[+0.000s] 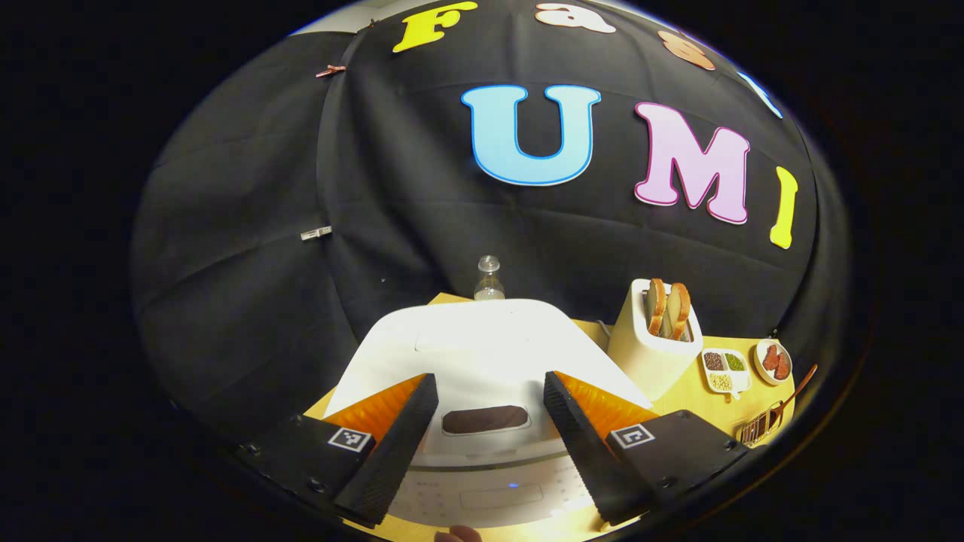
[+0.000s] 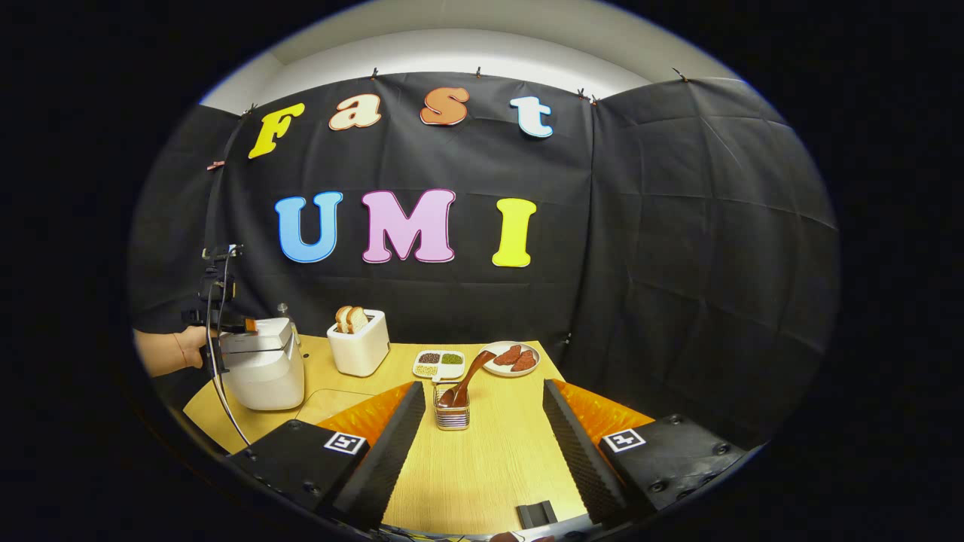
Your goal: Close the left gripper, press the button to open the rice cooker; take a wooden spoon from the chopstick holder with the right hand, scoop a spoonful of rice and pour it into the rice cooker, then put the wooden spoon back into the chopstick holder.
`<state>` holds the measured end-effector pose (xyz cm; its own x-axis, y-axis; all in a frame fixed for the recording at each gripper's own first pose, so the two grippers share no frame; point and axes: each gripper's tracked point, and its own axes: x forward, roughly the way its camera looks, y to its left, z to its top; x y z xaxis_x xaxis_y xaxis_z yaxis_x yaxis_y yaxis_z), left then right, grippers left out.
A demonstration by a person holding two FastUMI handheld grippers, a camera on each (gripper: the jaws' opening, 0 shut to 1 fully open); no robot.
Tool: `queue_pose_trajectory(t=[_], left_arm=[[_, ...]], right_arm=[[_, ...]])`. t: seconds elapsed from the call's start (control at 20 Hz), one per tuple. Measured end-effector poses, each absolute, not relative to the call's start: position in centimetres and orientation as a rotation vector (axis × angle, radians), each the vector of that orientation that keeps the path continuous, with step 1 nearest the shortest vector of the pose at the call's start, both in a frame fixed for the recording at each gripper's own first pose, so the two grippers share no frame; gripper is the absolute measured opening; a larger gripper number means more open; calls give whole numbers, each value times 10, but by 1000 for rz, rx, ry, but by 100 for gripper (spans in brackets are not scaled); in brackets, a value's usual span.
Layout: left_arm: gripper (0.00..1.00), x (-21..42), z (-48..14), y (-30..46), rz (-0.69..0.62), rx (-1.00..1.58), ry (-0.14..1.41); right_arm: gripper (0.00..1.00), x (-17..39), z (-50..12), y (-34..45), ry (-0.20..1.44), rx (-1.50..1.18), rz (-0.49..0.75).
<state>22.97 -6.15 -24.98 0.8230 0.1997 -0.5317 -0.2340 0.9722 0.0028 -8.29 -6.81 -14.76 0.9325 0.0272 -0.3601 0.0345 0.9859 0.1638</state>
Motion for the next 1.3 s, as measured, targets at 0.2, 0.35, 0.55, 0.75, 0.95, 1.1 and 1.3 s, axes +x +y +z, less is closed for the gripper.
queue_pose_trajectory(t=[0.2,0.35,0.55,0.75,0.95,1.1,1.3], left_arm=[[100,216,-272,-62,255,-68,599],[100,214,-279,-64,238,-44,599],[100,213,-282,-64,231,-58,589],[100,215,-281,-63,219,-19,563],[100,210,-279,-60,204,-49,555],[100,202,-272,-54,215,-75,523],[98,195,-261,-45,202,-94,486]], right_arm=[[98,-82,-151,-70,375,178,-9],[98,-80,-152,-70,378,186,-11],[98,-75,-152,-67,376,187,-11],[98,-73,-145,-59,357,194,0],[98,-74,-138,-58,340,190,5],[98,-75,-137,-59,339,195,3],[98,-73,-136,-57,337,194,11]])
